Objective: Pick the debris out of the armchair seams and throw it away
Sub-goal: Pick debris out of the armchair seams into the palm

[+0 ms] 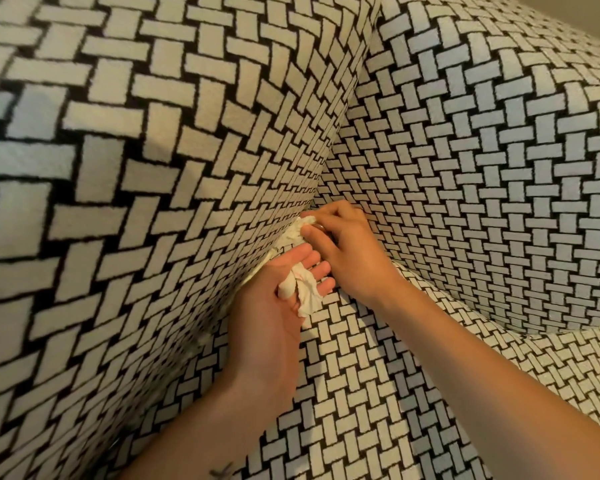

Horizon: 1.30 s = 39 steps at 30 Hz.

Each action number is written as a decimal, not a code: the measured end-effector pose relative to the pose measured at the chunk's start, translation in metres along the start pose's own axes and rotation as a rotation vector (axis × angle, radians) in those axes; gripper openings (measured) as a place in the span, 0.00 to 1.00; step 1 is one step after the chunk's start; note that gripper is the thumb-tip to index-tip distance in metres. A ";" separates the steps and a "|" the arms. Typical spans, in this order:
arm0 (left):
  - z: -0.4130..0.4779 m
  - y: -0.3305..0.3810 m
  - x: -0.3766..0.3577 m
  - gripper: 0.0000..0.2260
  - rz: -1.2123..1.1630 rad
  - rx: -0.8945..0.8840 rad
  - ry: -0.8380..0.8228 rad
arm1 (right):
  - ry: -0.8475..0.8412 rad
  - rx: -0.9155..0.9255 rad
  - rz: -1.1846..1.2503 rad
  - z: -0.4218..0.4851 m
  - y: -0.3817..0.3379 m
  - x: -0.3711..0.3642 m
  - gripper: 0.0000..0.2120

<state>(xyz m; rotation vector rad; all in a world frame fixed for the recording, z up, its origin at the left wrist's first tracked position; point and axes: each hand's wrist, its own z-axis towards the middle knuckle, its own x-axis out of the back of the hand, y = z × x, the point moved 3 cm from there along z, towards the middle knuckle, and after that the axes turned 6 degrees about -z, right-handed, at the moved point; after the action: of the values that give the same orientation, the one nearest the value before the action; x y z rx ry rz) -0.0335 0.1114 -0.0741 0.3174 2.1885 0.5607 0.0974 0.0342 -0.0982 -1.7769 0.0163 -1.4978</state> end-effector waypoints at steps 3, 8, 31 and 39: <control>0.000 0.001 0.002 0.15 -0.025 -0.017 0.034 | -0.061 0.013 -0.119 0.001 -0.001 -0.002 0.13; 0.000 0.002 0.002 0.15 -0.089 -0.032 0.059 | -0.065 0.062 -0.229 0.002 -0.002 -0.006 0.15; -0.004 0.005 -0.002 0.23 -0.106 0.018 -0.025 | 0.240 -0.038 0.161 -0.024 0.003 0.008 0.12; -0.004 0.005 -0.002 0.27 -0.110 0.006 -0.043 | 0.294 -0.067 0.177 -0.025 0.005 0.011 0.12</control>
<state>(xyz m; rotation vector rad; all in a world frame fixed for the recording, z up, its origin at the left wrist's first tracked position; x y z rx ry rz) -0.0355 0.1140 -0.0678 0.2084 2.1514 0.4824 0.0819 0.0117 -0.0925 -1.5473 0.3657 -1.6291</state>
